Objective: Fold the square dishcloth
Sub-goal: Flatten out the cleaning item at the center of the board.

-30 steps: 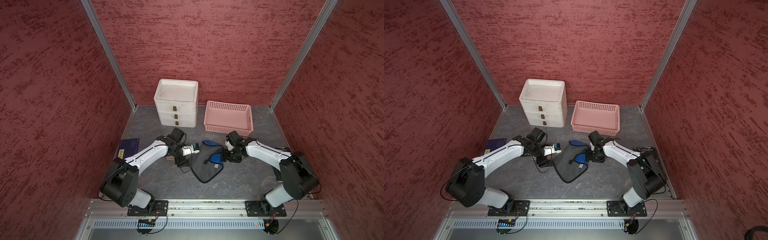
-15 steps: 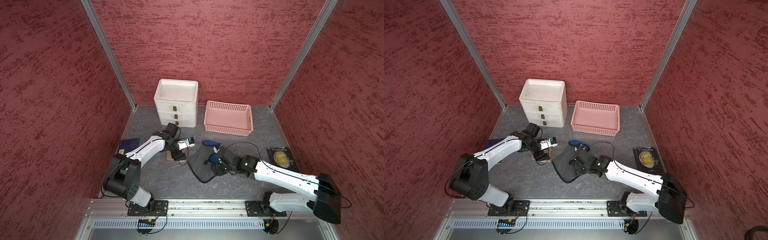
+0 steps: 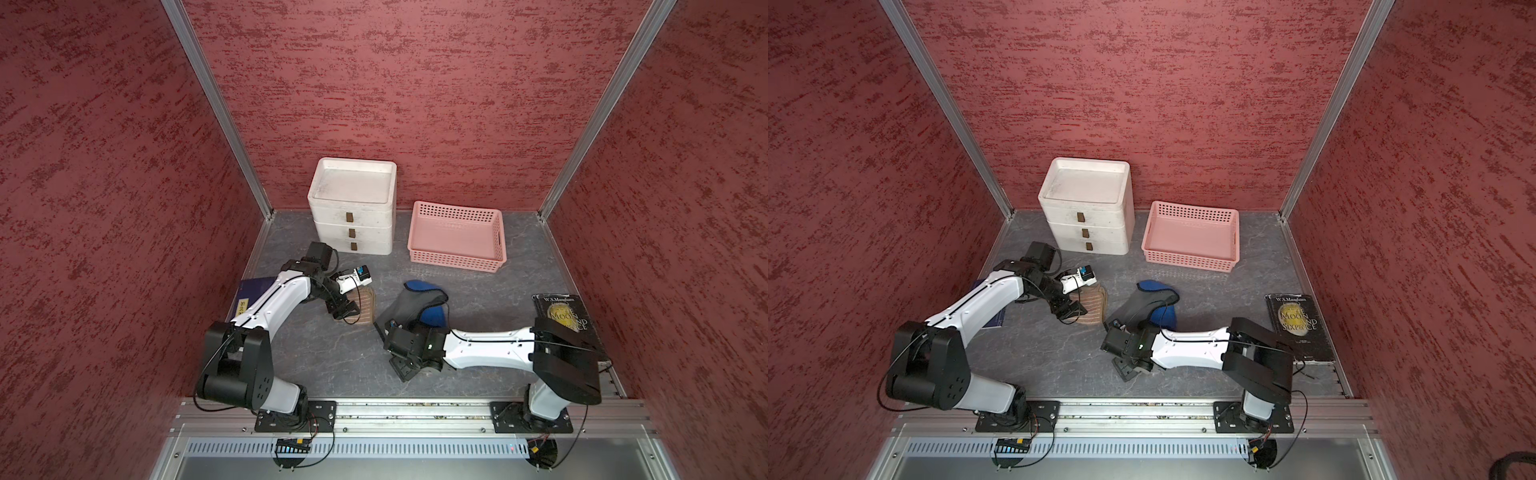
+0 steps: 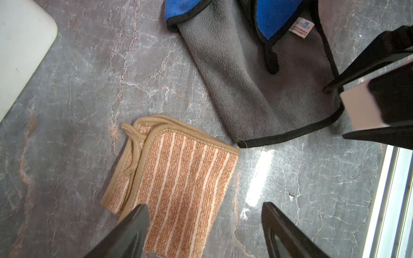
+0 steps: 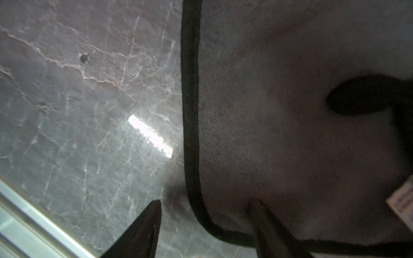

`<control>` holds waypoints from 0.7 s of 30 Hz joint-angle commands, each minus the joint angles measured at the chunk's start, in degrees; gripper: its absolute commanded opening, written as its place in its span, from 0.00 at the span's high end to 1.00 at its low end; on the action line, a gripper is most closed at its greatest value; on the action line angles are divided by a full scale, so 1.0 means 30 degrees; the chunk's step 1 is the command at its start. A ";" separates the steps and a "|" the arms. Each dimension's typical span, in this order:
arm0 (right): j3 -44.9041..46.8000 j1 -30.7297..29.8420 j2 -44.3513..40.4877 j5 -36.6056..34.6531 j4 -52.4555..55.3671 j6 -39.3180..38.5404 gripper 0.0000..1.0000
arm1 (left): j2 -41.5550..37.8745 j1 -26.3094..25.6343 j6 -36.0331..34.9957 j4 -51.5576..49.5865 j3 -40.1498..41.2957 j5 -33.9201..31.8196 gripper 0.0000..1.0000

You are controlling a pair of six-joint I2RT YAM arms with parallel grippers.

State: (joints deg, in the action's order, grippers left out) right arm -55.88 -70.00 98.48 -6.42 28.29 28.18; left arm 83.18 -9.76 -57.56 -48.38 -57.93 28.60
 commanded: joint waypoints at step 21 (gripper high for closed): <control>0.2876 0.1799 -1.0214 -0.1488 0.4242 0.2594 1.00 | -0.1053 -0.6709 0.1213 0.1933 0.2450 0.0734 0.13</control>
State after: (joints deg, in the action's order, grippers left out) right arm -48.14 -66.19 70.24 -10.74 38.92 34.13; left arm 80.51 -27.29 -56.82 -46.11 -51.90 29.45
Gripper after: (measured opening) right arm 0.060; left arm 0.870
